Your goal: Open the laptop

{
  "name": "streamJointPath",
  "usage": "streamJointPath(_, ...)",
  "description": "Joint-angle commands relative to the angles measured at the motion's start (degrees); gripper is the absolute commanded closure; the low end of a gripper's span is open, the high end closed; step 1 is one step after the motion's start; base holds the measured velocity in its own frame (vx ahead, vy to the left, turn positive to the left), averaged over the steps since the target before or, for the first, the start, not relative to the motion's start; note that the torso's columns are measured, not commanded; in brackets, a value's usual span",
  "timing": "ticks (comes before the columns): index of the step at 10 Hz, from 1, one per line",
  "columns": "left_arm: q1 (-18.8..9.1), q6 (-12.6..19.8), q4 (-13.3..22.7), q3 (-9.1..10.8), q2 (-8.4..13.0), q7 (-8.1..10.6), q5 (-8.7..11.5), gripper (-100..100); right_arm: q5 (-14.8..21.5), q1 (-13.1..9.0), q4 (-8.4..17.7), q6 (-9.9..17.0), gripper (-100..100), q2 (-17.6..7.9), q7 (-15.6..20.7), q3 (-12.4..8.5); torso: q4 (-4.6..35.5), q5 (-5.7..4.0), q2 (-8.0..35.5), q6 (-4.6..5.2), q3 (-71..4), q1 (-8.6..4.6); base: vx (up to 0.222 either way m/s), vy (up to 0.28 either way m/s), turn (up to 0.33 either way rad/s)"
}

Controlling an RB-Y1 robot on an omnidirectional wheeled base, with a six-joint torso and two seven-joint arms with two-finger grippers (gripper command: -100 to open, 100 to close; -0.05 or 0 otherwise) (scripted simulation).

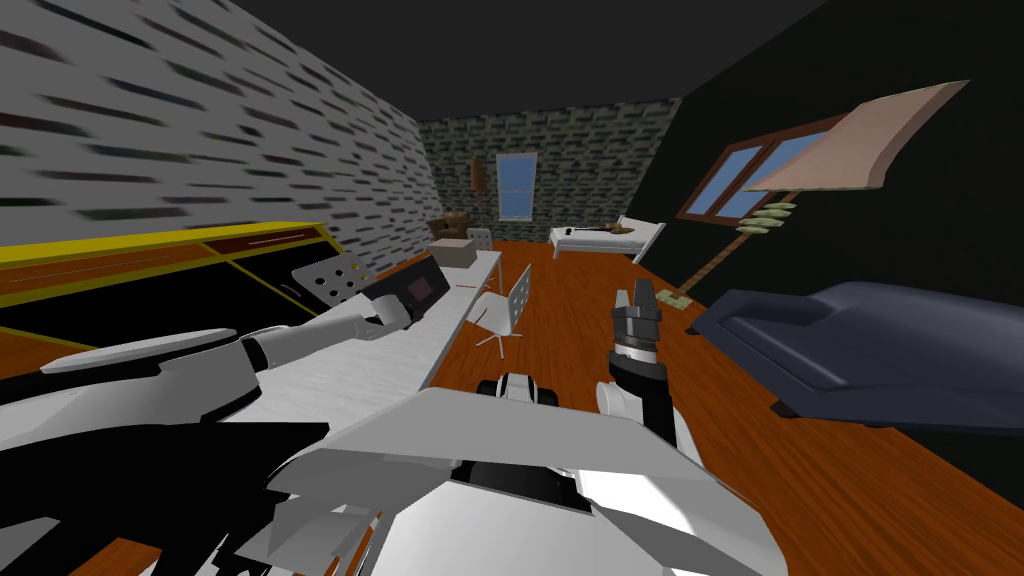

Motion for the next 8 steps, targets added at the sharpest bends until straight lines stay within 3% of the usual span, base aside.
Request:
streamJointPath(1,-1.66,-2.17,0.56,-3.0,1.43,-1.03,-4.64,-100,0.0,0.0,0.0,0.0,0,0.0,0.0,0.0,0.02,-0.02,0.0,0.01,0.0,0.01,0.005,-0.008,-0.009)
streamJointPath(2,-1.66,-2.17,0.56,-4.45,1.43,-1.03,-6.05,-100,0.0,0.0,0.0,0.0,0,0.0,0.0,0.0,0.03,-0.08,-0.02,-0.01,-0.02,-0.02,0.011,-0.001,0.001)
streamJointPath(6,-1.66,-2.17,0.56,-4.59,1.43,-1.03,-11.92,-100,0.0,0.0,0.0,0.0,0,0.0,0.0,0.0,0.01,-0.01,0.01,0.01,0.01,-0.01,0.001,0.0,0.0)
streamJointPath(7,-3.24,-4.24,1.35,-7.5,2.74,-2.09,-14.1,-100,0.0,0.0,0.0,0.0,0,0.0,0.0,0.0,0.02,-0.04,-0.01,0.04,0.0,-0.04,0.004,-0.002,-0.01)
streamJointPath(8,-3.24,-4.24,1.35,-9.04,2.74,-2.09,-15.86,-100,0.0,0.0,0.0,0.0,0,0.0,0.0,0.0,0.01,-0.05,-0.04,0.03,-0.03,-0.05,0.009,-0.001,-0.01)
